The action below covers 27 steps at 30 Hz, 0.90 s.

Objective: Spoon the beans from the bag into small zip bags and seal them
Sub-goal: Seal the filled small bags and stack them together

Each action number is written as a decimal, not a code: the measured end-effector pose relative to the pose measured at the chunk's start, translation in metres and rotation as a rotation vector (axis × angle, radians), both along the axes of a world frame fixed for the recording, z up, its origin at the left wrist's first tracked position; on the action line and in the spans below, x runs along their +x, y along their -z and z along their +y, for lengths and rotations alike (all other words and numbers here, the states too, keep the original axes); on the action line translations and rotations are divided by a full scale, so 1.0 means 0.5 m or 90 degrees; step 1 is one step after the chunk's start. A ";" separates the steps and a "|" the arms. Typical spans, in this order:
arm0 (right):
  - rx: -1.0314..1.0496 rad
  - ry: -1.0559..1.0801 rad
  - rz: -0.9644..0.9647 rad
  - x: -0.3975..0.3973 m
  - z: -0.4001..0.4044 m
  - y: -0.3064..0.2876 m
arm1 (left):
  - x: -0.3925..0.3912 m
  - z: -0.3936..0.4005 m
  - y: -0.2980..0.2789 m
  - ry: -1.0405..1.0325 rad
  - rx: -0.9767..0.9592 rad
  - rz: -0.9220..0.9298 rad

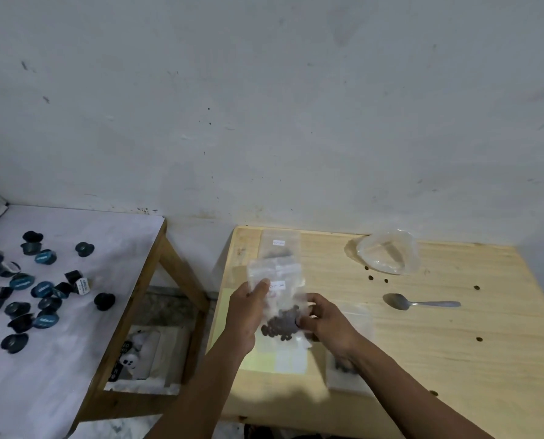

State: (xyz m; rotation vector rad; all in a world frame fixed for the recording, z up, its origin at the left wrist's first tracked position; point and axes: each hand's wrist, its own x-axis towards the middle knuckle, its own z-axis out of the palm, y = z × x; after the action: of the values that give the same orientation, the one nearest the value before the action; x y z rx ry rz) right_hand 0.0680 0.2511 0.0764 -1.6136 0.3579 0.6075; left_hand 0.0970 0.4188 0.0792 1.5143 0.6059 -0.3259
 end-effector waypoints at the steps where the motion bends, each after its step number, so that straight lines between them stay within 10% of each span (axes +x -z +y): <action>1: -0.004 0.014 0.011 -0.002 -0.001 0.009 | 0.005 0.005 0.005 0.006 0.009 0.006; 15: -0.182 0.074 -0.021 0.204 0.044 0.138 | 0.167 0.008 0.077 0.222 0.358 0.025; 27: -0.201 0.005 0.072 0.299 0.033 0.221 | 0.243 -0.007 0.169 0.159 0.239 0.062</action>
State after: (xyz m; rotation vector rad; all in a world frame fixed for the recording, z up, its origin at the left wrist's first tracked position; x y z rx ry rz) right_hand 0.2174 0.2675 -0.0340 -1.8825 0.5651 0.6621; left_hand 0.2183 0.4151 -0.0053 1.9507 0.5758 -0.5001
